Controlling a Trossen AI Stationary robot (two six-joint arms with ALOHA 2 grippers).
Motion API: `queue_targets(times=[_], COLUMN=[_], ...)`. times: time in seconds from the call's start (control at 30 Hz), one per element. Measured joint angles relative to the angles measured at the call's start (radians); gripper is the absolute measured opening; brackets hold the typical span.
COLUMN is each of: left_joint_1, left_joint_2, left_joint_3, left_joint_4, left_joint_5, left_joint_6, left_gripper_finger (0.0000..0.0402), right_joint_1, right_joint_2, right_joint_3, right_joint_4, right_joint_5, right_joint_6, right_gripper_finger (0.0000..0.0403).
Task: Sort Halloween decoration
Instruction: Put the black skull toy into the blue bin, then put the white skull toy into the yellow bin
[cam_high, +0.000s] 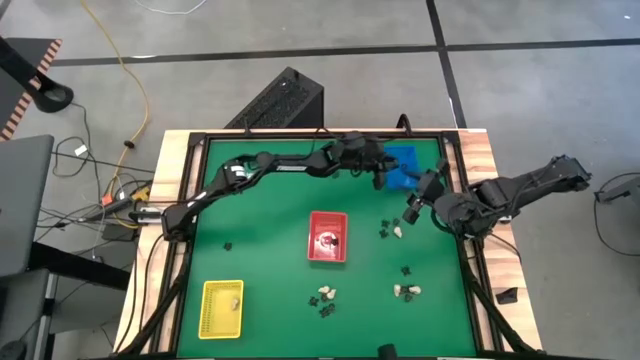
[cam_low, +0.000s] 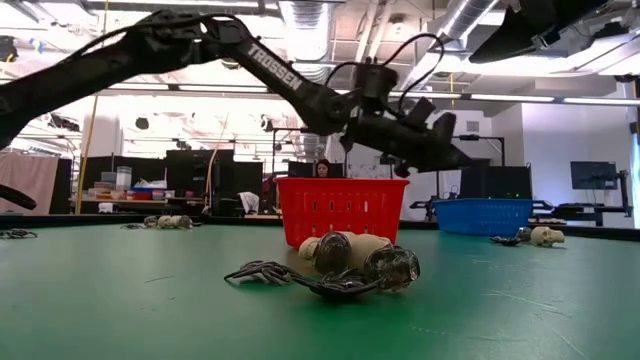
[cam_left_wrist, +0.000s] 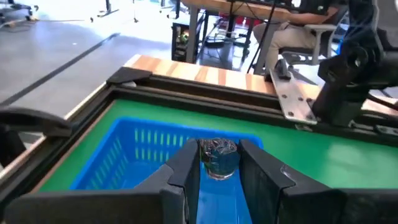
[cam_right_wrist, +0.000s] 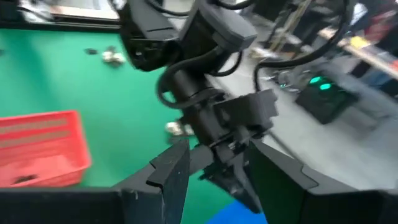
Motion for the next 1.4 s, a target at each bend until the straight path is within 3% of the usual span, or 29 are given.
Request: queue_targets(times=[0.17, 0.33, 0.6, 0.8, 1.03, 1.27, 1.4], left_joint_1=[-0.002, -0.007, -0.008, 0.001, 0.007, -0.007, -0.035], left_joint_2=[0.047, 0.046, 0.046, 0.001, -0.278, -0.532, -0.675], left_joint_3=[0.073, 0.078, 0.077, 0.133, 0.148, 0.146, 0.037], left_joint_4=[-0.016, -0.05, -0.054, -0.226, -0.554, -1.122, -1.264], left_joint_5=[-0.069, -0.128, -0.125, -0.134, -0.177, -0.278, -0.295], left_joint_6=[-0.008, 0.018, 0.019, 0.088, 0.176, 0.293, 0.264], left_gripper_finger=[0.0082, 0.0095, 0.0168, 0.0186, 0.0187, 0.0177, 0.0154], right_joint_1=[0.026, 0.025, 0.025, 0.025, 0.025, 0.024, 0.024], right_joint_2=[-0.026, -0.062, -0.083, -0.079, -0.079, -0.055, -0.015], right_joint_3=[-0.058, -0.06, -0.06, -0.061, -0.061, -0.061, -0.061], right_joint_4=[-0.029, -0.023, -0.013, -0.008, 0.103, 0.145, 0.146], right_joint_5=[0.133, 0.09, 0.045, 0.02, -0.081, -0.317, -0.399], right_joint_6=[0.003, 0.004, 0.034, 0.049, 0.028, 0.027, 0.028], right_gripper_finger=[0.0194, 0.0194, 0.0194, 0.0194, 0.0194, 0.0194, 0.0194])
